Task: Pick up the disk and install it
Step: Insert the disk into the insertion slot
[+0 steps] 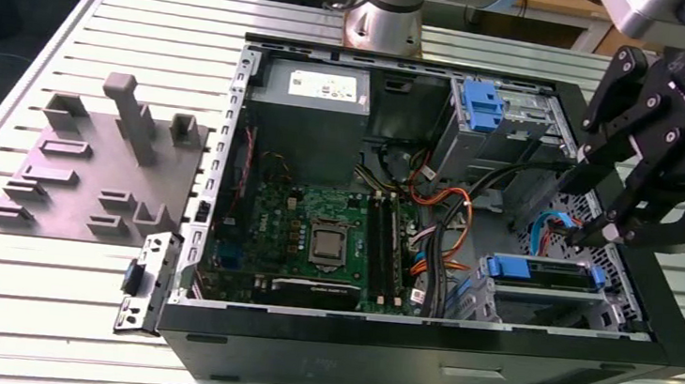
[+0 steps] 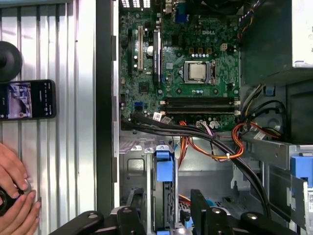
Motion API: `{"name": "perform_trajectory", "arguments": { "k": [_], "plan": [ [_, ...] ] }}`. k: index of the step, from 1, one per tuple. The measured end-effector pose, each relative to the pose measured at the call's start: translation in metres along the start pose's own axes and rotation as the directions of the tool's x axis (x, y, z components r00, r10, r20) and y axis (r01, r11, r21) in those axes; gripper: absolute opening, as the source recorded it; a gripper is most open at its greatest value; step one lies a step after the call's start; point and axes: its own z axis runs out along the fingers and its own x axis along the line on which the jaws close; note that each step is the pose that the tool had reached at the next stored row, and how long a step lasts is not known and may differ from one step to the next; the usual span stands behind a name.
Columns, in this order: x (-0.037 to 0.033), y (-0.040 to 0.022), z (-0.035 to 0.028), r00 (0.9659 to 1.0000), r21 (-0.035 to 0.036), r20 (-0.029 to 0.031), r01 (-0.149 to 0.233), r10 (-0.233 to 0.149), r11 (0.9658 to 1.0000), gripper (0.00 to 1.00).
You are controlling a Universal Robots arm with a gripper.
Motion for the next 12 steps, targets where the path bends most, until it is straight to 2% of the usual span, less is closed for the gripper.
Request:
{"name": "perform_trajectory", "arguments": {
  "k": [7,9,10,12],
  "plan": [
    [0.0004,-0.0001,0.0127,1.0000,0.0000,-0.0001,0.000,0.000,1.0000,0.49],
    [0.0005,-0.0001,0.0164,1.0000,0.0001,-0.0002,0.000,0.000,1.0000,0.36],
    [0.0006,-0.0001,0.0182,1.0000,0.0000,0.0000,0.000,0.000,1.0000,0.36],
    [0.0008,-0.0001,0.0218,1.0000,0.0000,-0.0001,0.000,0.000,1.0000,0.25]
  ]
}}
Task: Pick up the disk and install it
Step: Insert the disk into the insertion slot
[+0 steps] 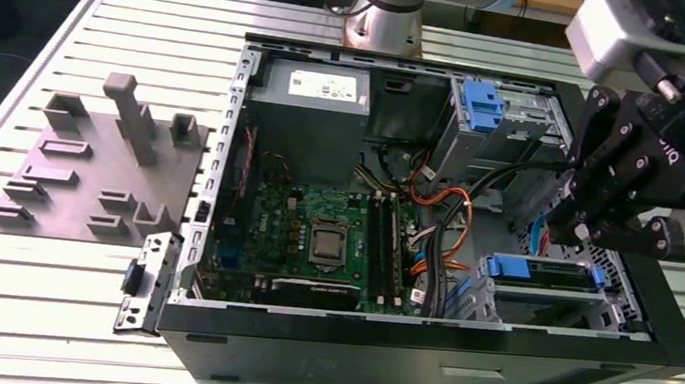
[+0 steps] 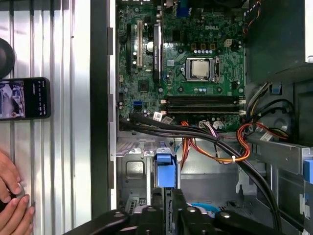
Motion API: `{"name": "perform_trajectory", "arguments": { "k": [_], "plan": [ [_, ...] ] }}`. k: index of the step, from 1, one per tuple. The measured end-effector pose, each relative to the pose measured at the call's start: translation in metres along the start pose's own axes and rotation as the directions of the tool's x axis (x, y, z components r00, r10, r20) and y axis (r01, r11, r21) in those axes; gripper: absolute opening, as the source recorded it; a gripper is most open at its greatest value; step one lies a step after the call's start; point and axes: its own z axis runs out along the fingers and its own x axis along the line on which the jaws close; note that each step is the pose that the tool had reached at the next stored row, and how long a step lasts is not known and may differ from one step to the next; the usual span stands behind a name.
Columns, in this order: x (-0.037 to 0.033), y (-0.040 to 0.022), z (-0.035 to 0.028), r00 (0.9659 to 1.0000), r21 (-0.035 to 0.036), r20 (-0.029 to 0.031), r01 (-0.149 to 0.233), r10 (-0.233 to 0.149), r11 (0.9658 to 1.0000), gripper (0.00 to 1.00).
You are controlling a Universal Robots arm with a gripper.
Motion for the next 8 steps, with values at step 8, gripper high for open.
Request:
{"name": "perform_trajectory", "arguments": {
  "k": [8],
  "plan": [
    [0.0005,-0.0002,0.0145,1.0000,0.0001,0.0001,0.001,-0.001,1.0000,0.11]
  ]
}}
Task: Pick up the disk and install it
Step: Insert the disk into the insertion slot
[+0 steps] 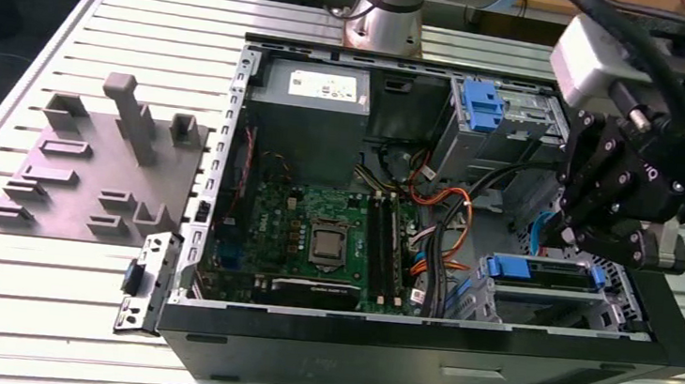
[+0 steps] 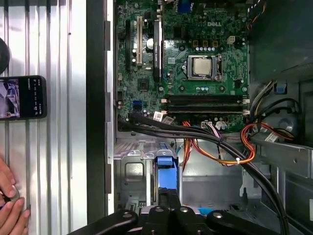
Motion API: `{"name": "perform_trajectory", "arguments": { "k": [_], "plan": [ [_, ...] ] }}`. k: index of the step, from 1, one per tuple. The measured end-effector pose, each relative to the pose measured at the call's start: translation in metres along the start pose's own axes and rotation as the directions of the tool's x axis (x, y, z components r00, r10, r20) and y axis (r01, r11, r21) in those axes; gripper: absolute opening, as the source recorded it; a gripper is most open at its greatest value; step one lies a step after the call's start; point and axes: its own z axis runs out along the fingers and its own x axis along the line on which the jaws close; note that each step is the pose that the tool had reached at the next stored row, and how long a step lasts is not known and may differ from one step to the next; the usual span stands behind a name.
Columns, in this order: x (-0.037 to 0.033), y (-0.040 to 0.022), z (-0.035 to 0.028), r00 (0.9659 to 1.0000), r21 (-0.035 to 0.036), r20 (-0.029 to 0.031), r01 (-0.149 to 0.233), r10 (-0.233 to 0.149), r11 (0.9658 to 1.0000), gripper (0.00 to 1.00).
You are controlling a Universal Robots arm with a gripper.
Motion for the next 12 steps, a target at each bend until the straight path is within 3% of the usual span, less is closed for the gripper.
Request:
{"name": "perform_trajectory", "arguments": {
  "k": [12],
  "plan": [
    [0.0017,-0.0002,0.0218,1.0000,-0.0001,-0.0001,0.002,-0.002,1.0000,0.11]
  ]
}}
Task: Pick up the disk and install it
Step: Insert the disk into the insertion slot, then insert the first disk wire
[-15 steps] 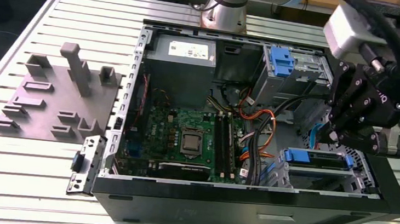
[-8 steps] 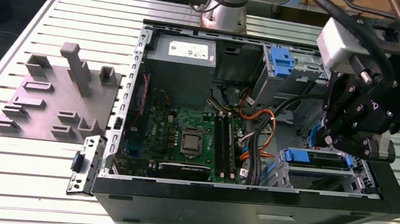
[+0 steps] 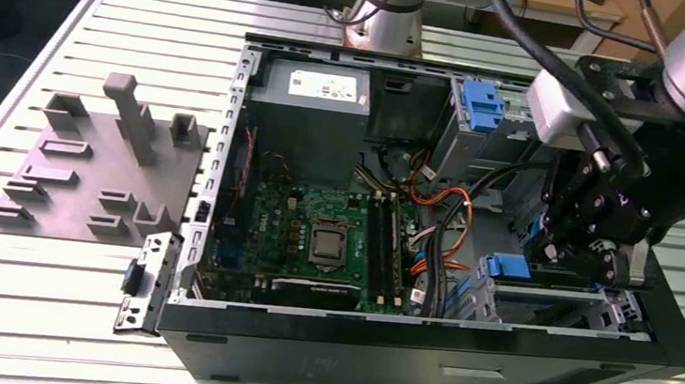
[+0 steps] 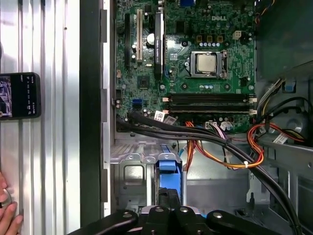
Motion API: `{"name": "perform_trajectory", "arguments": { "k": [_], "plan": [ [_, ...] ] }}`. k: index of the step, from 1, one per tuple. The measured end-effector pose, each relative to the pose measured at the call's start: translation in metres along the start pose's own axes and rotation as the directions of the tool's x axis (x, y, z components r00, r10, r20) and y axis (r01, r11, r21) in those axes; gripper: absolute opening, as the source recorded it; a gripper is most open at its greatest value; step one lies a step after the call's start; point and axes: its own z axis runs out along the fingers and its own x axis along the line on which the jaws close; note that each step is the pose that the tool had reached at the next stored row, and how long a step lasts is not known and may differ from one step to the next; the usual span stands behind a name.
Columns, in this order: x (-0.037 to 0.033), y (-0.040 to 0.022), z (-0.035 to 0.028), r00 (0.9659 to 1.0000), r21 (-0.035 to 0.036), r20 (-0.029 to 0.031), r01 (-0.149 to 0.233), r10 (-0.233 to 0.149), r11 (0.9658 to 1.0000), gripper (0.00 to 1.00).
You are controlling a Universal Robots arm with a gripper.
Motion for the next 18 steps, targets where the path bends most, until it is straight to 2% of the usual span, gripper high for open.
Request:
{"name": "perform_trajectory", "arguments": {
  "k": [6,18],
  "plan": [
    [0.0003,-0.0001,0.0103,1.0000,0.0000,0.0017,0.001,-0.001,1.0000,0.11],
    [0.0004,-0.0001,0.0116,1.0000,-0.0001,0.0024,0.001,-0.001,1.0000,0.11]
  ]
}}
